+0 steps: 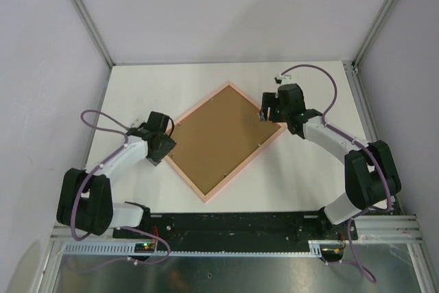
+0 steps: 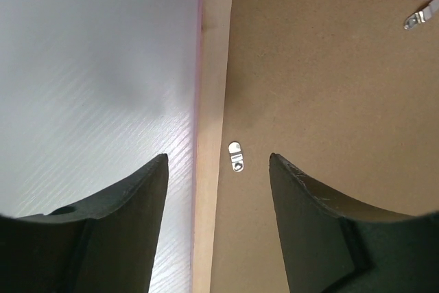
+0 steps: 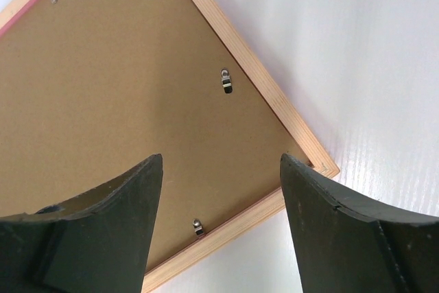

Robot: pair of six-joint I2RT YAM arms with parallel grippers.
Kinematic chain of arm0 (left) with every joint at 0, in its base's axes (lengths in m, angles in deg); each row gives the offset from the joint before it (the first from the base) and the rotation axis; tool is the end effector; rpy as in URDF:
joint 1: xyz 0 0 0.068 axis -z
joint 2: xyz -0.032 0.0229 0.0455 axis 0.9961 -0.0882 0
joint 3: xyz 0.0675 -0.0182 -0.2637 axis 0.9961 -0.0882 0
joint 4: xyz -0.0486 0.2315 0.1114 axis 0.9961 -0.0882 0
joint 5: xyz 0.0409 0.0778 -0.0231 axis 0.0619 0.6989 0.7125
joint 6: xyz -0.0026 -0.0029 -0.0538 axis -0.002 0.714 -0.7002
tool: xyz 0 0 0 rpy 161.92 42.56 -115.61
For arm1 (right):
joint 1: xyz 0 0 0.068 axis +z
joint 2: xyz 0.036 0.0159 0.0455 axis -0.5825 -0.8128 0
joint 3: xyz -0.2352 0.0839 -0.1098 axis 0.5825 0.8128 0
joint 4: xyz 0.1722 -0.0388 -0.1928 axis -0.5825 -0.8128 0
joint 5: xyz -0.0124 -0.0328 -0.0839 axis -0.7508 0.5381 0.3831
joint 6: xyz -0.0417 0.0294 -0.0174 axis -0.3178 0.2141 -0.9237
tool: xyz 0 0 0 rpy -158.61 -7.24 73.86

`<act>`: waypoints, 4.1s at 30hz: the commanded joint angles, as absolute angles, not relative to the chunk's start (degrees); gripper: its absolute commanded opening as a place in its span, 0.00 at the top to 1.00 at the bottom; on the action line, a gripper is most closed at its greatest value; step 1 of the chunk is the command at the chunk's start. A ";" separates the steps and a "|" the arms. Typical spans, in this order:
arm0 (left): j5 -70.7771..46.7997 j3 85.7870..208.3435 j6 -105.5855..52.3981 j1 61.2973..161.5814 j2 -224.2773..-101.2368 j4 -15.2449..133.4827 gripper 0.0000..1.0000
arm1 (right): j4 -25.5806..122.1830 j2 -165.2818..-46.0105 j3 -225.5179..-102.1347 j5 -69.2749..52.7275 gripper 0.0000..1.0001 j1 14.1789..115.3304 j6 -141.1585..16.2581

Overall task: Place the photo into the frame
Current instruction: Rotate the photo frame at the center of the board, then press the fastener onto the backboard.

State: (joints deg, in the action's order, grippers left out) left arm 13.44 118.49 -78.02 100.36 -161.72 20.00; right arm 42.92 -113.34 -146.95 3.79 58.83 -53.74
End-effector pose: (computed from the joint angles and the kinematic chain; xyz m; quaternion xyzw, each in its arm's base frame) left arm 0.2253 -0.0512 0.1938 -0.4177 0.8762 -0.0070 0.2401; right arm 0.3182 0.1334 0.2425 -0.0421 0.8895 0.1180 0.4394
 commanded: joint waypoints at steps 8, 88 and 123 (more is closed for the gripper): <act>10.33 118.78 -78.87 98.85 -167.72 26.01 0.41 | 42.38 -111.93 -149.54 2.96 0.28 58.65 -54.22; -4.90 136.85 -28.90 90.79 -188.90 35.56 1.00 | 39.25 -116.68 -134.77 16.69 0.43 63.05 -40.65; -7.08 137.54 -28.18 90.81 -189.11 34.93 1.00 | 43.31 -117.25 -134.77 12.90 0.57 60.85 -50.17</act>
